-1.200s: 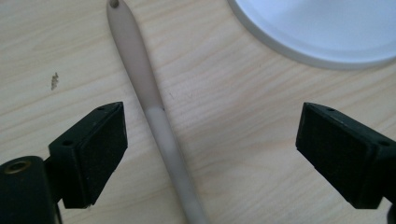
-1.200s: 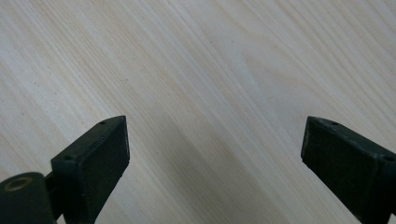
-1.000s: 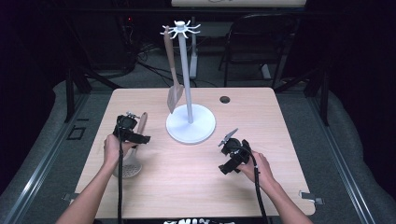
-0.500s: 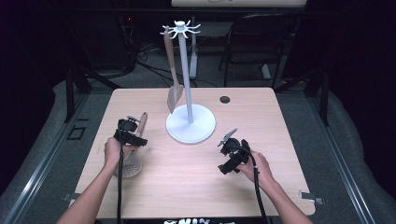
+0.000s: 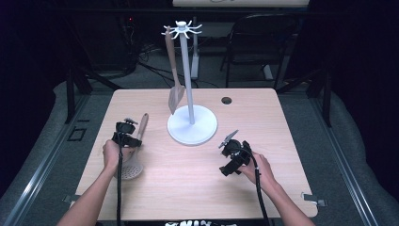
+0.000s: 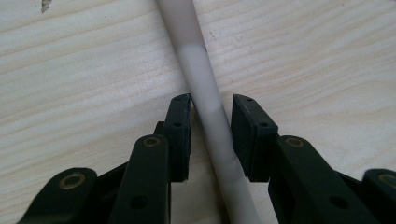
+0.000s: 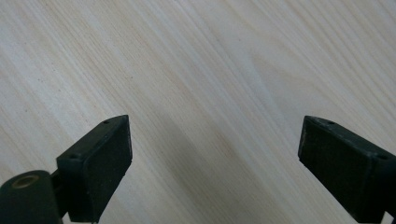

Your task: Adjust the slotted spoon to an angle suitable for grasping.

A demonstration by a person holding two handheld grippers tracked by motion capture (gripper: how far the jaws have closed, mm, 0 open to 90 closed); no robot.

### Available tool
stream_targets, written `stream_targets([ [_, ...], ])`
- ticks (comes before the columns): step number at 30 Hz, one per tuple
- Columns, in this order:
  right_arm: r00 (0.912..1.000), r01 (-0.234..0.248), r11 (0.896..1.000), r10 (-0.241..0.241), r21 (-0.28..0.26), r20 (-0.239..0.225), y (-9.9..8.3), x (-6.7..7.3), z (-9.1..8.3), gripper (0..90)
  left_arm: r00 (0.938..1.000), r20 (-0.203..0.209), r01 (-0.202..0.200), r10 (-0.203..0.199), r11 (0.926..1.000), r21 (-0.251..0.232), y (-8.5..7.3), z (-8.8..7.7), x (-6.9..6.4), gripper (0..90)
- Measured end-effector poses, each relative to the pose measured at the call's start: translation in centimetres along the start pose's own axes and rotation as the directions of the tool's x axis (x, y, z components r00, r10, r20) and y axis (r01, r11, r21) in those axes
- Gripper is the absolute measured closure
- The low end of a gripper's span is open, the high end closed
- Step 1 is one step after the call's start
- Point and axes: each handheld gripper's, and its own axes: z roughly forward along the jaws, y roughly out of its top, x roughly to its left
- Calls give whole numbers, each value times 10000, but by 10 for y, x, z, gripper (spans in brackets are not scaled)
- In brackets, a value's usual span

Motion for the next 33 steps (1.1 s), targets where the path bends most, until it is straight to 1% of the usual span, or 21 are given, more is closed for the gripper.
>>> stream_targets([
  [1, 10000, 39, 10000, -39, 48, -23, 0, 0, 0, 94, 10000, -40, -41, 41, 10000, 25, 0, 0, 0, 682],
  [4, 10000, -56, 10000, 57, -74, 16, 0, 1, 0, 94, 10000, -65, -44, 45, 9999, 131, 1, 2, -1, 682],
  [6, 10000, -15, 9999, 15, -101, 48, 0, 0, -1, 94, 10000, -20, 36, -36, 9999, 111, 1, 3, -1, 687],
  [10, 10000, -4, 9999, 5, -107, 53, 0, 1, -1, 94, 10000, 0, 38, -38, 9999, 105, 0, 2, 0, 695],
  [15, 10000, -1, 9999, 2, -139, 66, 0, 1, -1, 95, 9996, 271, 87, -93, 9997, 235, -2, 0, 0, 715],
  [18, 10000, 18, 10000, -18, -67, 78, 0, 0, -2, 95, 9994, 345, -57, 46, 9995, 299, -4, -1, -1, 725],
  [19, 10000, 18, 10000, -17, -66, 79, 0, 0, -2, 95, 9993, 386, -6, -4, 9997, 247, -5, -1, -2, 729],
  [20, 10000, 26, 10000, -25, -73, 90, -1, -1, -2, 95, 9992, 400, -77, 65, 9995, 299, -5, -2, -2, 732],
  [22, 9999, 36, 10000, -35, -81, 112, -1, -1, -2, 95, 9990, 457, -20, 5, 9994, 331, -7, -3, -3, 737],
  [24, 9999, 32, 10000, -31, -75, 129, -1, -1, -2, 95, 9982, 602, -15, -7, 9993, 370, -9, -4, -2, 745],
  [25, 9998, 87, 10000, -87, 15, 199, -1, -1, -3, 95, 9981, 613, -12, -10, 9994, 355, -11, -5, -2, 749],
  [26, 9999, 12, 10000, -11, -87, 113, -1, -1, -2, 96, 9976, 694, 9, -38, 9992, 406, -12, -6, -2, 754],
  [28, 9999, -26, 9999, 28, -138, 122, -1, -1, -2, 96, 9970, 768, -4, -29, 9990, 441, -16, -8, -3, 763],
  [29, 9999, 23, 10000, -22, -87, 118, -1, -1, -2, 96, 9972, 747, -89, 53, 9988, 477, -18, -9, -3, 768],
  [31, 9999, 21, 10000, -20, -84, 111, -1, -1, -2, 96, 9976, 683, -145, 114, 9989, 446, -22, -11, -4, 772],
  [33, 9999, 48, 10000, -47, -59, 105, -1, -1, -2, 96, 9980, 612, -217, 185, 9984, 516, -25, -12, -5, 772],
])
